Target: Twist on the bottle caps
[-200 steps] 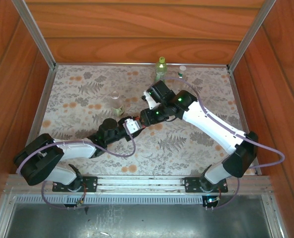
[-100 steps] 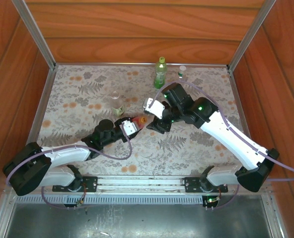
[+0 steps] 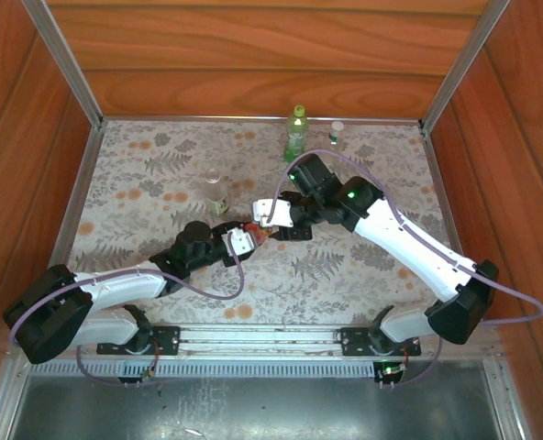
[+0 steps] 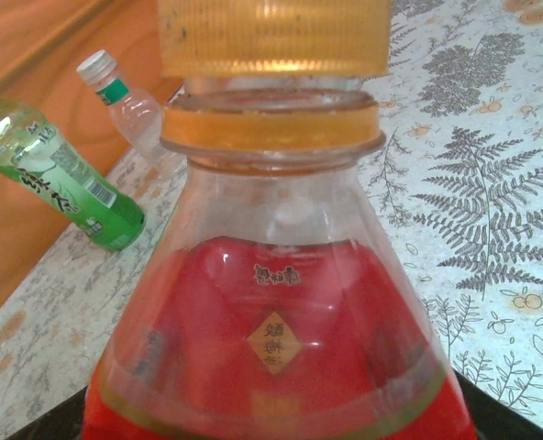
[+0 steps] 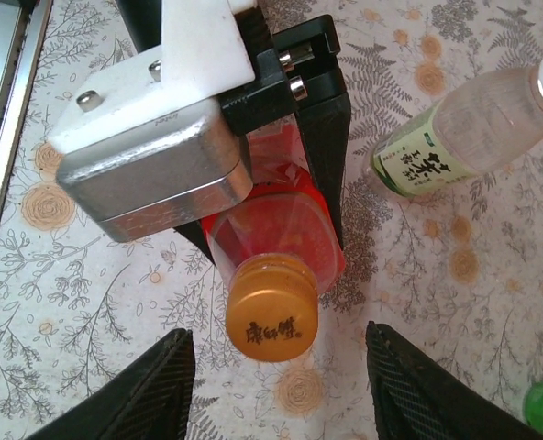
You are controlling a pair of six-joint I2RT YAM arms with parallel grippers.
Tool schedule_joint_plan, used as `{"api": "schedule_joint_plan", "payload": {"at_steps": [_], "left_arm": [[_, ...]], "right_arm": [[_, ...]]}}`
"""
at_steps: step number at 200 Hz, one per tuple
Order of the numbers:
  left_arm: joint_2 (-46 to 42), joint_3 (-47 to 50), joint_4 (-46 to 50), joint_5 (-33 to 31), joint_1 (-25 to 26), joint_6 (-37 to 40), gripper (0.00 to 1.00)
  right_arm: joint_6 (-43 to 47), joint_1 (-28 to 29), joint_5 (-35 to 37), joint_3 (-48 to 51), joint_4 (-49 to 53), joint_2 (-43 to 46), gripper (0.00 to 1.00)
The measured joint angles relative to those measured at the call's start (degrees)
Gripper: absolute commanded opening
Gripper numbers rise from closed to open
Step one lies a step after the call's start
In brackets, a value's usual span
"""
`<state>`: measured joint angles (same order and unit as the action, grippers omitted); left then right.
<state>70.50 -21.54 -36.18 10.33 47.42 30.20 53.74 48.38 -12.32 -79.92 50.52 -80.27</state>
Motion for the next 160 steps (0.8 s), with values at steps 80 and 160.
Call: {"api": "schedule_joint_plan", "payload": {"at_steps": [80, 160], "left_arm": [[0.0, 0.0, 0.3, 0.5, 0.0, 0.0, 0.55], [0.0, 0.0, 0.4, 0.5, 0.0, 0.0, 0.55]], "right_arm": [[1.3, 0.0, -0.8, 0.3, -0.4, -2.1, 0.45], [1.8, 0.0, -0.8, 0.4, -0.1, -3.5, 0.31]]}}
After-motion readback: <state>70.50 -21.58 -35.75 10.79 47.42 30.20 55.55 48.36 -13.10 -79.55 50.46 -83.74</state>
